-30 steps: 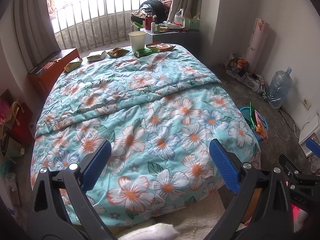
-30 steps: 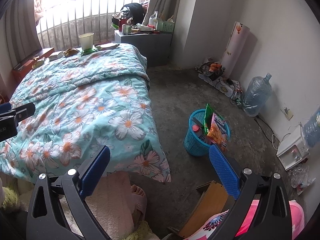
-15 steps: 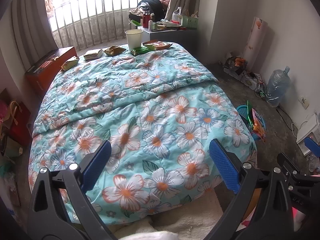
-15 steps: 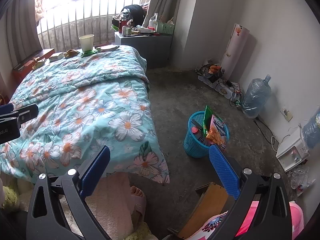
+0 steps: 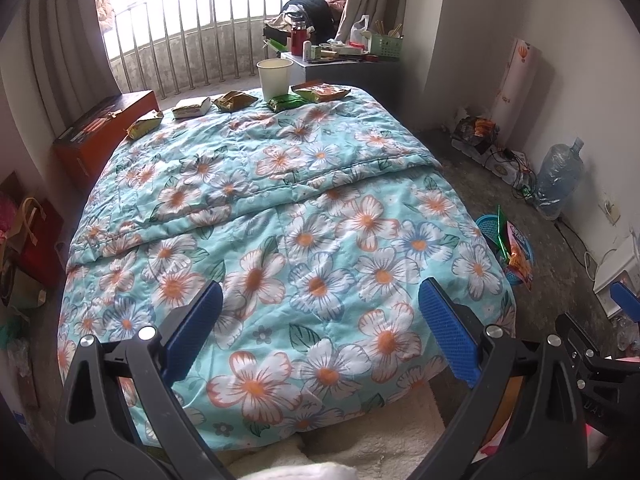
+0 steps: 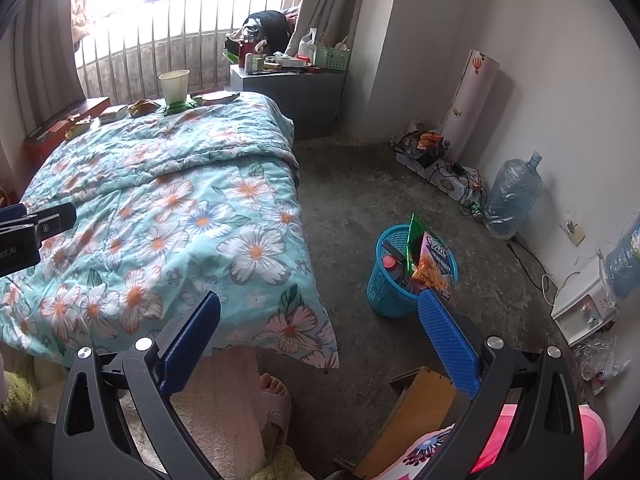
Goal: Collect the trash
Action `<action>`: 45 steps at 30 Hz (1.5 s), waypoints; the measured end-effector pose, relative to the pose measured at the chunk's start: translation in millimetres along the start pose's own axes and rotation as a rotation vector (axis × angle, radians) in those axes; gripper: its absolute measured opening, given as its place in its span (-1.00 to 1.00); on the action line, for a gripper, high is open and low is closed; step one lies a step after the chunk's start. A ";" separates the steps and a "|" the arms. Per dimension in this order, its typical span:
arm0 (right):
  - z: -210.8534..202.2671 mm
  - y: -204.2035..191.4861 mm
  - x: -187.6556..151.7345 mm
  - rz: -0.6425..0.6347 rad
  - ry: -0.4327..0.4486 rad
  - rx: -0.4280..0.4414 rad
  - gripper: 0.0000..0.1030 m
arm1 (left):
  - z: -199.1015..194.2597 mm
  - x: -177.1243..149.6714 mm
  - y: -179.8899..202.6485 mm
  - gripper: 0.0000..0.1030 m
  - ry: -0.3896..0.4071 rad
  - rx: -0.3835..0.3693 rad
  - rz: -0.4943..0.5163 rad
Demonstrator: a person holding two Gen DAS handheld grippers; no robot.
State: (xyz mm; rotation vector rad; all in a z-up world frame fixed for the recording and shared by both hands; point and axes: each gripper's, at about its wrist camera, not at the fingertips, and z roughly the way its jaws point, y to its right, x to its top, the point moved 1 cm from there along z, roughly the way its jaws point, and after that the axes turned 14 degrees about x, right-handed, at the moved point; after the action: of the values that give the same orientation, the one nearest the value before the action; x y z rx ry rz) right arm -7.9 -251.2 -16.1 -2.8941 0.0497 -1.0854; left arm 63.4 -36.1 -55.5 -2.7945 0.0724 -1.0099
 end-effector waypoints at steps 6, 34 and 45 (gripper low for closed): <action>-0.2 -0.5 0.2 -0.002 0.001 0.001 0.87 | 0.6 0.5 -0.8 0.83 0.000 0.000 -0.001; -2.8 -1.3 2.0 0.001 0.007 0.005 0.87 | -0.8 -0.4 0.4 0.83 -0.004 0.000 -0.003; -3.9 -2.9 3.2 0.003 0.008 0.007 0.87 | -1.8 -0.2 1.2 0.83 -0.002 -0.001 -0.001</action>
State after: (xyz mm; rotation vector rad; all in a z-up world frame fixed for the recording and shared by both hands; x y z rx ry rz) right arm -8.0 -248.6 -10.9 -2.8826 0.0503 -1.0952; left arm 62.1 -37.5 -54.4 -2.7968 0.0709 -1.0072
